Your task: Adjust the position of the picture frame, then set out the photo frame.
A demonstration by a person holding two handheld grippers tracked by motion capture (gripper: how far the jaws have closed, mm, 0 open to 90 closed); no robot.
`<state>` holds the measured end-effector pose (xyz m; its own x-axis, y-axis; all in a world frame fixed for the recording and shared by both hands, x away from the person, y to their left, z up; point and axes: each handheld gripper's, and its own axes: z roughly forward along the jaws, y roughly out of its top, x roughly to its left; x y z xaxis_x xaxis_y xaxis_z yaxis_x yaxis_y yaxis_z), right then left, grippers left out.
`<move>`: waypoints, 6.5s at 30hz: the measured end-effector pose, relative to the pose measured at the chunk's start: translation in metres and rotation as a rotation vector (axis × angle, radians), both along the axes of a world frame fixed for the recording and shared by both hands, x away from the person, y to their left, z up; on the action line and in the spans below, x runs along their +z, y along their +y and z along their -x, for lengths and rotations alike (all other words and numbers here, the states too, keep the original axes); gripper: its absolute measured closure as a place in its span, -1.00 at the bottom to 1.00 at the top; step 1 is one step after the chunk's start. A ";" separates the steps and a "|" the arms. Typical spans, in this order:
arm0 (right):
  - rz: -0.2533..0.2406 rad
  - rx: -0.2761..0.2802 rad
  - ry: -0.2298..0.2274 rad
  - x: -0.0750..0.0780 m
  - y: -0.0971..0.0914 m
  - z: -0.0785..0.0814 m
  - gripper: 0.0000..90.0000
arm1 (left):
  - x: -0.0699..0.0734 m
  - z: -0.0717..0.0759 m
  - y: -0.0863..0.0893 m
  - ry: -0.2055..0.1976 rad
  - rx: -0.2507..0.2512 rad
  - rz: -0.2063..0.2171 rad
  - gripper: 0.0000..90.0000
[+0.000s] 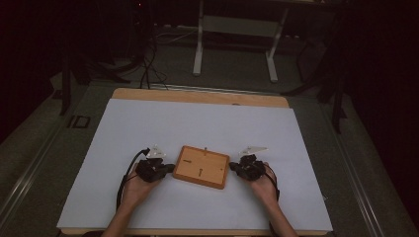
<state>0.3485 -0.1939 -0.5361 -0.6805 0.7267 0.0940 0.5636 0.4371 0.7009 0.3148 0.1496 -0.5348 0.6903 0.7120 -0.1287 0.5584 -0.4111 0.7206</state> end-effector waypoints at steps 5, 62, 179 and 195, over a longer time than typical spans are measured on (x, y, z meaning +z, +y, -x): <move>-0.031 -0.009 0.004 -0.002 -0.002 -0.010 1.00 | 0.001 0.006 -0.002 0.006 -0.032 0.026 1.00; -0.039 -0.032 -0.100 0.003 -0.006 0.006 0.70 | 0.016 0.004 -0.018 -0.116 -0.023 0.083 0.30; -0.039 0.249 -0.131 0.016 -0.009 0.048 -0.33 | 0.013 -0.084 -0.080 0.032 -0.166 0.194 0.88; 0.108 0.221 -0.180 -0.004 0.008 0.041 -0.50 | 0.014 -0.091 -0.079 0.086 -0.167 0.209 0.88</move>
<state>0.3071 -0.1861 -0.5397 -0.8222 0.5581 -0.1120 0.3173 0.6126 0.7239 0.4054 0.0704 -0.5212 0.7759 0.5416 -0.3235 0.5580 -0.3499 0.7524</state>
